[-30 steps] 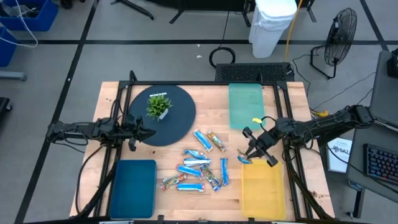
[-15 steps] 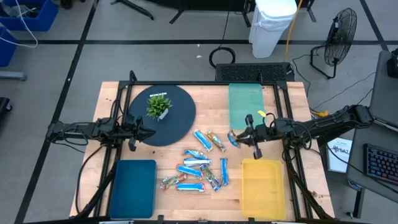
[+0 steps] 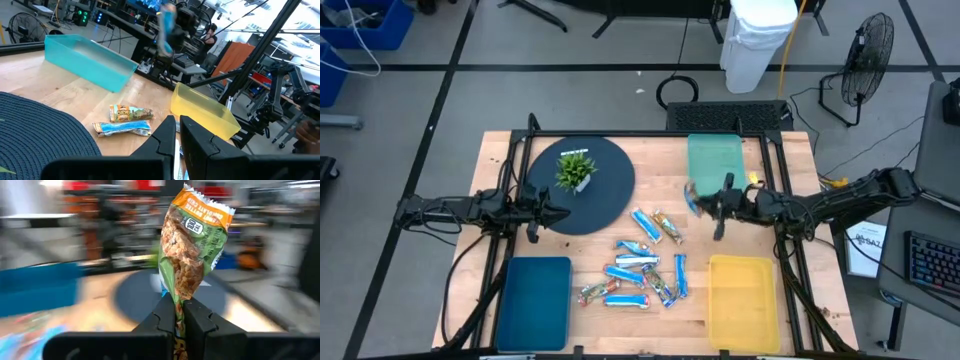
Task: Pick and place Granola Bars by type
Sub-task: Put the yellow granola bar into the green bin
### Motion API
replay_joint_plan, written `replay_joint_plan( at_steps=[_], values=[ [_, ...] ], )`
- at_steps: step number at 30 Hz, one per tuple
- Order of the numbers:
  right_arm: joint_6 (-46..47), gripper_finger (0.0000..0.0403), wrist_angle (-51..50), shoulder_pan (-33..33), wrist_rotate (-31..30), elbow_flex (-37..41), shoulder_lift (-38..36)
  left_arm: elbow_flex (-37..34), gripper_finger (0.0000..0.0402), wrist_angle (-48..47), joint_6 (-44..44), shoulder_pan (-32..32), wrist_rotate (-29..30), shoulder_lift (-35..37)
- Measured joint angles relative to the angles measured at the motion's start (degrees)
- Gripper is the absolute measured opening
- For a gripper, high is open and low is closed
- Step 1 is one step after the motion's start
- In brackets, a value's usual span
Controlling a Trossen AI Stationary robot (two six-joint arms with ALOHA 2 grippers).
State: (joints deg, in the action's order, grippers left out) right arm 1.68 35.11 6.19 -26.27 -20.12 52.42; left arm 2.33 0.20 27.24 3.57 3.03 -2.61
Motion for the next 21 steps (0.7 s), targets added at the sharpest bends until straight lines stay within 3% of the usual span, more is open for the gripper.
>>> replay_joint_plan(
  at_steps=[3, 9, 12, 16, 21],
  values=[
    [0.26, 0.0008, -6.7, -3.15, -3.03, -3.4, -1.29, 0.0, 0.0031, 0.01, 0.0, -0.01, 0.0, -0.01],
    [4.4, 0.0008, -38.56, -13.19, -2.18, -19.11, -1.04, 0.0, 0.0031, 0.01, 0.0, 0.0, 0.0, 0.0],
    [7.76, 0.0008, -49.01, -19.51, -2.22, -23.26, -0.44, 0.0, 0.0031, 0.0, 0.0, -0.02, 0.0, 0.0],
    [11.31, 0.0008, -57.0, -27.32, 0.6, -24.09, -0.3, 0.0, 0.0031, -0.01, 0.0, 0.0, 0.0, -0.02],
    [14.1, 0.0008, -56.41, -33.23, 7.08, -20.26, -0.28, 0.0, 0.0031, 0.0, 0.01, 0.0, 0.0, -0.02]
  ],
)
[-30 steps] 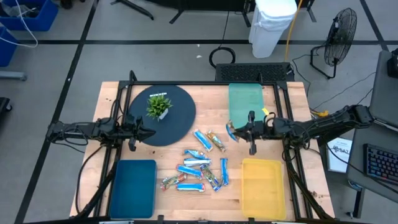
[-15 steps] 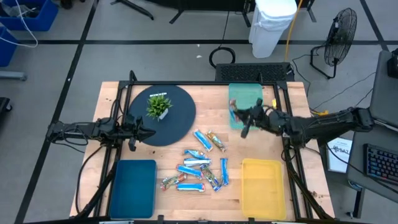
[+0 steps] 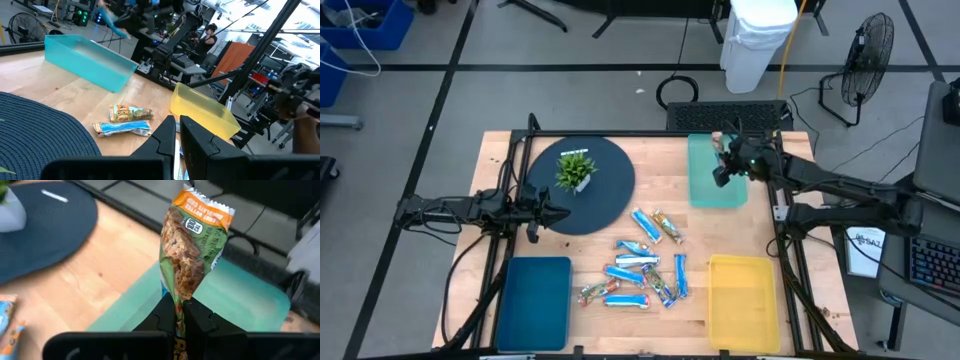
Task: Pick and place Granola Bars by type
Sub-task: Put the yellow granola bar into the green bin
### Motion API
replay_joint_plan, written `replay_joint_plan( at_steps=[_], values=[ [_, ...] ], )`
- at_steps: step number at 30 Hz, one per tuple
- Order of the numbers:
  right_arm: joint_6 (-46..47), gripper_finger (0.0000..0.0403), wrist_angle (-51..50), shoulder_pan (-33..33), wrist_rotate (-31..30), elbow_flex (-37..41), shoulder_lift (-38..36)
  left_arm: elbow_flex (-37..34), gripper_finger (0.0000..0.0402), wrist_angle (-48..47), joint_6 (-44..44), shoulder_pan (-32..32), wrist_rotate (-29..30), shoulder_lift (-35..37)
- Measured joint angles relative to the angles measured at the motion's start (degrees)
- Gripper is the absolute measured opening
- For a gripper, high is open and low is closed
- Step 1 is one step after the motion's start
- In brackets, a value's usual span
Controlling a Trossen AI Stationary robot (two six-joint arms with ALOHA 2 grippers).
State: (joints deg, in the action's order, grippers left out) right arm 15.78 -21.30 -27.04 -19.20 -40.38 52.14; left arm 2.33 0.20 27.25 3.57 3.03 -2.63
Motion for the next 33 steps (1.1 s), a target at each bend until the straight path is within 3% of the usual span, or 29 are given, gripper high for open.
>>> replay_joint_plan(
  at_steps=[8, 17, 25, 33],
  values=[
    [3.48, 0.0008, 3.49, -5.0, -0.13, 7.69, -0.02, 0.0, 0.0031, 0.01, 0.01, 0.0, 0.0, 0.0],
    [4.59, 0.0015, 7.79, -5.8, -0.11, 12.08, -0.02, 0.0, 0.0031, 0.01, 0.01, -0.02, 0.0, 0.01],
    [5.62, 0.0047, 7.82, -5.78, -0.03, 12.2, -0.02, 0.0, 0.0031, 0.01, -0.01, -0.02, 0.0, 0.01],
    [5.64, 0.0107, 7.8, -5.78, -0.06, 12.2, -0.02, 0.0, 0.0031, 0.01, 0.0, -0.01, 0.0, 0.01]
  ],
)
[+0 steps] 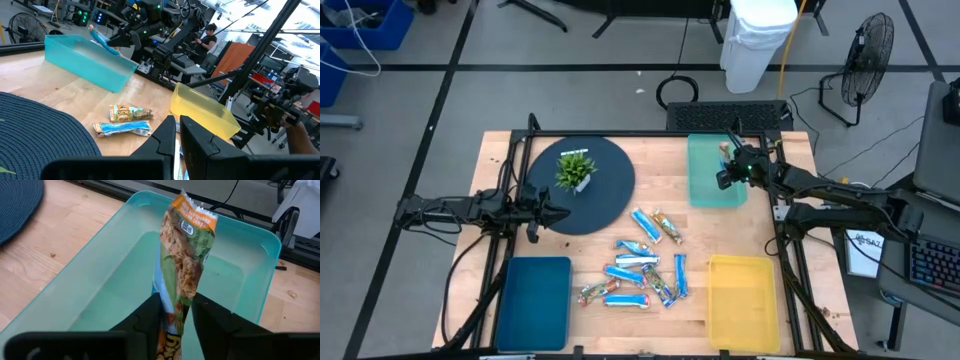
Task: Pick and place Granola Bars by type
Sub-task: Put the yellow granola bar into the green bin
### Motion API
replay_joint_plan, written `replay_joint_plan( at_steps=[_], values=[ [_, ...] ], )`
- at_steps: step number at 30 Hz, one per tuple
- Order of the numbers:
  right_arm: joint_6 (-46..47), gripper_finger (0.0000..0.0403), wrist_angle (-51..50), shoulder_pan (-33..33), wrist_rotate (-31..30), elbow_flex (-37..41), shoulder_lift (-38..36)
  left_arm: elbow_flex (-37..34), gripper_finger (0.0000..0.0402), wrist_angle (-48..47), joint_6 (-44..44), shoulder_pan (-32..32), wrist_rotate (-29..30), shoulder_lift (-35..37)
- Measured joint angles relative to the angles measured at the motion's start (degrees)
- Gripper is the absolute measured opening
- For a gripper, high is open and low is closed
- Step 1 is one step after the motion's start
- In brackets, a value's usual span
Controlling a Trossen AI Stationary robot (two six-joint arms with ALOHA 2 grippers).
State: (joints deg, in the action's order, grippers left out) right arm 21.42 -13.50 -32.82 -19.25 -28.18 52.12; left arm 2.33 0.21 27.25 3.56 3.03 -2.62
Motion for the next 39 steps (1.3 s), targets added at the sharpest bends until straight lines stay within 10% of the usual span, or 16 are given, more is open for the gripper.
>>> replay_joint_plan(
  at_steps=[14, 29, 39],
  values=[
    [-1.64, 0.0175, 2.31, 0.37, 0.97, 0.02, -0.04, 0.0, 0.0031, 0.0, -0.01, 0.01, 0.0, -0.01],
    [-16.18, 0.016, 23.06, 16.65, 43.74, 0.02, -4.42, 0.0, 0.0031, 2.99, -0.13, -0.01, 2.23, 0.01],
    [-18.55, 0.0159, 25.63, 24.12, 46.34, 0.02, -5.14, 0.0, 0.0031, 1.24, -0.15, -0.01, 3.45, -0.01]
  ],
)
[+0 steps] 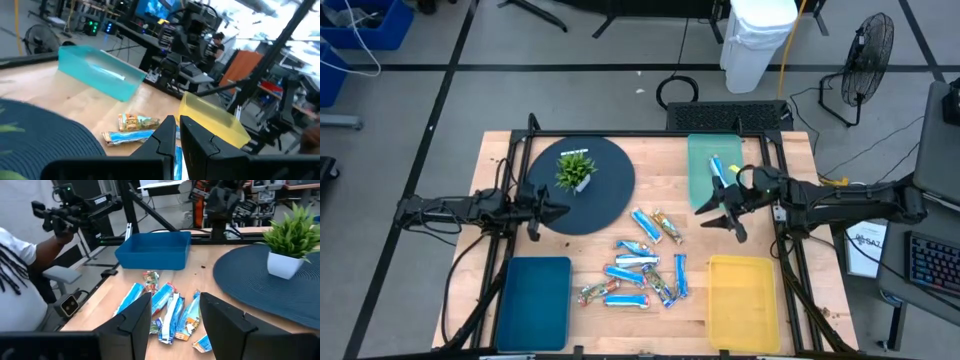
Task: Pick and place Granola Bars by type
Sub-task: Put the yellow granola bar into the green bin
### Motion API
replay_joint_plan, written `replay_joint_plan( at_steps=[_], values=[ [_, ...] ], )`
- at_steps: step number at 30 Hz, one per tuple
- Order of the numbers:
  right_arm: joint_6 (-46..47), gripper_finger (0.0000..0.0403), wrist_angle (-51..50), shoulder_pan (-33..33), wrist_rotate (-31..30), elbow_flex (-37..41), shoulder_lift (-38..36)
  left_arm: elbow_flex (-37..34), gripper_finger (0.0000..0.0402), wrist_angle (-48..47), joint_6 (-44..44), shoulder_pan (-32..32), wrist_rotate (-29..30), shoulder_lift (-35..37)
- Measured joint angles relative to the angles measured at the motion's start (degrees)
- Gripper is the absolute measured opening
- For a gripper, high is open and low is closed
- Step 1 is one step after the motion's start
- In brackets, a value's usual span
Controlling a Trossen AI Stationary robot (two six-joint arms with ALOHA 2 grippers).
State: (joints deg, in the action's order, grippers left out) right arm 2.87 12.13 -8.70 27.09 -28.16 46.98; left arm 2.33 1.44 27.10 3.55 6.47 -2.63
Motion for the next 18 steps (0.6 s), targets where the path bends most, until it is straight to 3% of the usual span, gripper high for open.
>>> replay_joint_plan(
  at_steps=[2, 6, 12, 18],
  values=[
    [-0.63, 0.0159, -0.16, 0.35, 0.01, 0.0, 0.02, 0.0, 0.0031, -0.28, 1.07, 0.0, -1.86, -0.44],
    [-0.78, 0.0156, -0.19, 0.58, -0.01, 0.0, 0.02, 0.0, 0.003, -0.28, -1.08, 0.41, -10.98, -4.38],
    [-1.07, 0.0155, -0.11, 0.58, -0.22, 0.0, 0.04, 0.77, 0.0031, 3.36, -1.95, 2.52, -5.65, -19.57],
    [-1.64, 0.0155, 0.09, 0.58, -1.78, 0.0, 0.04, 10.21, 0.0074, 4.48, -6.47, 5.86, -2.73, -40.17]
  ],
)
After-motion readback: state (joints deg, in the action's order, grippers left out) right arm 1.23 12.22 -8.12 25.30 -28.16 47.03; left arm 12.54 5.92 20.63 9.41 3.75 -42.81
